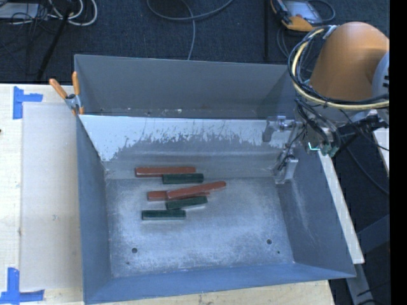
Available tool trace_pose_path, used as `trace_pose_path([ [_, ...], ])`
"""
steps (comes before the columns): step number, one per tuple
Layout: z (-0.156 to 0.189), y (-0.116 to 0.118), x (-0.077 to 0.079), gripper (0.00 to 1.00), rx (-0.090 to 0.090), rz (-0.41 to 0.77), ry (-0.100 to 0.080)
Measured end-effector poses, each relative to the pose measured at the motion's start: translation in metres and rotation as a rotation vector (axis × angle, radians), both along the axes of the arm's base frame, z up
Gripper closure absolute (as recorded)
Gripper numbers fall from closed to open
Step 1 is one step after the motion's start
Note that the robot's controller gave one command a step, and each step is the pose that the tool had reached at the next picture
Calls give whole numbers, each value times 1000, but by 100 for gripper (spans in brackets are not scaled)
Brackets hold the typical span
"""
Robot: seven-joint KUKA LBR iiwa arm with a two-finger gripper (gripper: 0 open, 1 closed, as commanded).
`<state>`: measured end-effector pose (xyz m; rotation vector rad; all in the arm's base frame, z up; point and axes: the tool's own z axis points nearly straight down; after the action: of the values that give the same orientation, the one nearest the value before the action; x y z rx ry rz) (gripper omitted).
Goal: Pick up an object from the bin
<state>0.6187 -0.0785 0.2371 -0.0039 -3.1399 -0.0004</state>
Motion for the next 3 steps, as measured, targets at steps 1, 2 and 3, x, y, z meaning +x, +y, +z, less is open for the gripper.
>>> trace_pose_path([
  [1, 1, 0, 1, 0, 0, 2, -2],
  [2, -92, 66, -5, 0, 0, 54, -5],
  [3, -110, 80, -18, 0, 1, 103, 4],
])
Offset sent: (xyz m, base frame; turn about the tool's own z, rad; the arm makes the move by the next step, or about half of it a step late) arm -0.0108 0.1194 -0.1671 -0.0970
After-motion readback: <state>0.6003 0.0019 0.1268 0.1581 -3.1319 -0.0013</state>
